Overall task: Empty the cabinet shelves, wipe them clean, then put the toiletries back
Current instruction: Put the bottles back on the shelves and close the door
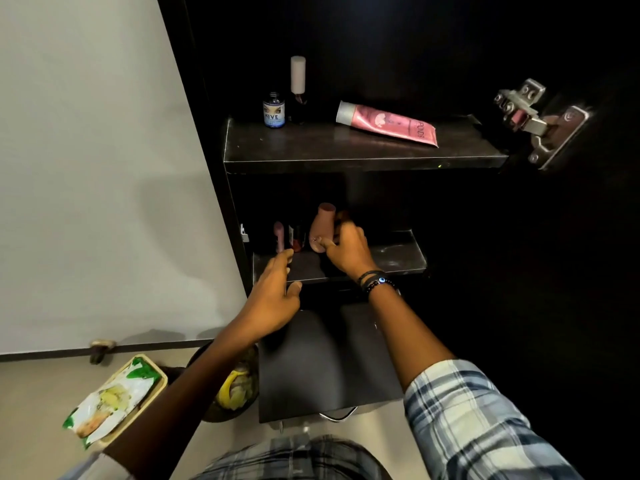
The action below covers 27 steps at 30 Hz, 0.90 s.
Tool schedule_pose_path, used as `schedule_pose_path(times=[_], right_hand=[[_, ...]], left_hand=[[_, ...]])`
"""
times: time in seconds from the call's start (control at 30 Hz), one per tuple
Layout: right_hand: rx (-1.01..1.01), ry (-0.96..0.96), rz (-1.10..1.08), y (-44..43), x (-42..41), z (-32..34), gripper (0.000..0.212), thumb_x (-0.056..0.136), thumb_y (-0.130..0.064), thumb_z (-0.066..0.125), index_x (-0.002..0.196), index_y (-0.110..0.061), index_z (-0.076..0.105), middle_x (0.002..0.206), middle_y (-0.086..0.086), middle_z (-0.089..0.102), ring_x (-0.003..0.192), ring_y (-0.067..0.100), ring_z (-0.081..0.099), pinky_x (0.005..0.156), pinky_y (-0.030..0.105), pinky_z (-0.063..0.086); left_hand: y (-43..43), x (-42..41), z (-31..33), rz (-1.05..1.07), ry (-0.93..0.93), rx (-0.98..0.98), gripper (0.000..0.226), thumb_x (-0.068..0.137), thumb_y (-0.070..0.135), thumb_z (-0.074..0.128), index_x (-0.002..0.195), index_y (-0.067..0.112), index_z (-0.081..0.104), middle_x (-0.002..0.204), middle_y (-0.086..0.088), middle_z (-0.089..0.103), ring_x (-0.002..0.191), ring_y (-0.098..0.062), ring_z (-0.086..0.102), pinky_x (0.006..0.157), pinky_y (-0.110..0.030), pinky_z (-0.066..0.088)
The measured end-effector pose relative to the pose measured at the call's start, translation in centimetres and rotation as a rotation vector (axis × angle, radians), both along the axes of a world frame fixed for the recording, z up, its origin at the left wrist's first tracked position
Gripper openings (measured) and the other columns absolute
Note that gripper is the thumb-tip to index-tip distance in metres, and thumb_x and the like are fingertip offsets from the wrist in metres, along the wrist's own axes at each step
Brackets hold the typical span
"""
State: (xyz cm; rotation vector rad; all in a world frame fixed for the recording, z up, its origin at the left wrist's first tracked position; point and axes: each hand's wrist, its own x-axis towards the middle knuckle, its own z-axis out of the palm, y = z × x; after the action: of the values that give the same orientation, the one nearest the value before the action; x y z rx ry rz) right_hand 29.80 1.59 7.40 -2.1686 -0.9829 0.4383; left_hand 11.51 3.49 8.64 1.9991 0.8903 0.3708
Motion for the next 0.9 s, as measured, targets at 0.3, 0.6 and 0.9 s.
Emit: schedule_pose_path(times=[0.3,0.6,0.9], right_hand=[[0.023,0.023,0.01,-0.5,-0.5,-0.5,0.046,0.087,-0.028,0.068,0.121,-0.001,0.053,0.117,0.019,0.059,0.11,0.032,0.055,0.088,0.037,0.046],[0.268,0.04,-0.001,-1.9,0.3,-0.2,0.047,0.084,-0.034,0.067,0.124,-0.011,0.055,0.111,0.008,0.061,0.098,0.017,0.059,0.076,0.024,0.046],[0.557,0.055,-0.112,-4.4,0.7,0.7,0.026,0.079,-0.02,0.076,0.102,-0.013,0.065,0.093,-0.006,0.066,0.082,0.002,0.064,0.07,0.017,0.053]], left_hand=[[-0.1,0.2,-0.3,0.006,0.009,-0.004,0.063,0.091,0.007,0.055,0.145,0.018,0.025,0.146,-0.003,0.035,0.135,-0.019,0.036,0.11,-0.036,0.037],[0.1,0.0,-0.3,0.01,-0.007,0.006,0.059,0.091,0.009,0.055,0.143,0.019,0.028,0.145,-0.003,0.037,0.132,-0.018,0.039,0.107,-0.032,0.038],[0.0,0.3,-0.1,0.0,0.001,0.012,0.058,0.092,0.01,0.054,0.143,0.02,0.029,0.146,-0.003,0.034,0.134,-0.018,0.038,0.108,-0.033,0.035]])
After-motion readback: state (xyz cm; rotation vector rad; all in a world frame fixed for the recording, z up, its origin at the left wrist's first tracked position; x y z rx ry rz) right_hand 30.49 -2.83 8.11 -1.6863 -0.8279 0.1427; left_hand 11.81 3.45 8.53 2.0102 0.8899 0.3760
